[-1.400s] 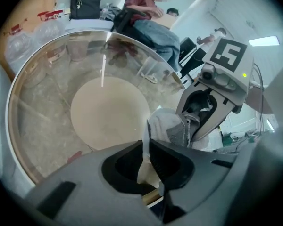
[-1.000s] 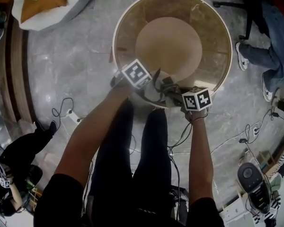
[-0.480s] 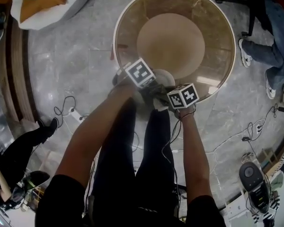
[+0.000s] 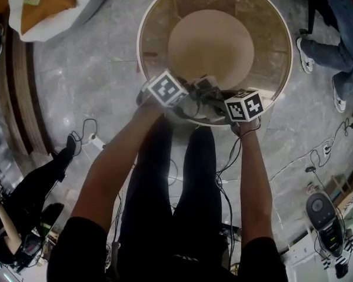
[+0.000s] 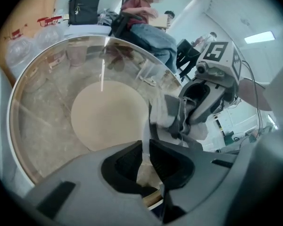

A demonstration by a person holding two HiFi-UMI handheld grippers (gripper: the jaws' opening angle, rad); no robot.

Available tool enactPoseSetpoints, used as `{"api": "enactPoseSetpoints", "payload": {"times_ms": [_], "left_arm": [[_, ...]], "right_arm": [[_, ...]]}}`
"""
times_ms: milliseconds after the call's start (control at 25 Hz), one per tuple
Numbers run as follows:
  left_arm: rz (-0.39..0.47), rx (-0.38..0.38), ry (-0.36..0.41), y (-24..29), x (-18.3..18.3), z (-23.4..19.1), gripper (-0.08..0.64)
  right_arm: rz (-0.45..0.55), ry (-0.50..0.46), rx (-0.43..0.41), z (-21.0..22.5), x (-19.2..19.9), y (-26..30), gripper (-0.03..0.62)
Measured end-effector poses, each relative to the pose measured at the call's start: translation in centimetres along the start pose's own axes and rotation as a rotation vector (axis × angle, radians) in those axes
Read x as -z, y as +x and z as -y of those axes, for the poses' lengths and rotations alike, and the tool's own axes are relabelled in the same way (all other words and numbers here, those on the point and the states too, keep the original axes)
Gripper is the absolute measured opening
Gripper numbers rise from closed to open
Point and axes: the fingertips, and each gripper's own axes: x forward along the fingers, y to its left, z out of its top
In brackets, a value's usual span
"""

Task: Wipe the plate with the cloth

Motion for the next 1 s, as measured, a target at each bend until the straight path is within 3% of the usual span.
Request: {"api": "enactPoseSetpoints", "payload": {"times_ms": [120, 280, 520, 760, 1000], "left_arm": [[0.032, -0.017, 0.019, -0.2, 0.1, 0.0, 0.035], [0.084, -0.031, 0.021, 0.3, 0.2, 0.0, 0.035], [0.103, -0.027, 0.014, 0.4, 0.3, 0.3, 0.035], [0.081, -0.02, 0.039, 0.5, 0.5, 0.4, 0.035], [0.074, -0.034, 0.059, 0.5, 0.6, 0.2, 0.035]], "right_arm": [[0.041, 0.043, 0.031, 0.8, 0.7, -1.0, 0.144], [0.021, 0.054, 0.052, -0.2, 3.1, -0.8, 0.143], [-0.013, 0.068, -0.021, -3.5, 6.2, 2.4, 0.143], [-0.03, 0.026, -0.065, -4.8, 4.4, 4.9, 0.144], [-0.072, -0.07, -0.043, -3.6, 2.1, 4.3, 0.144]]}}
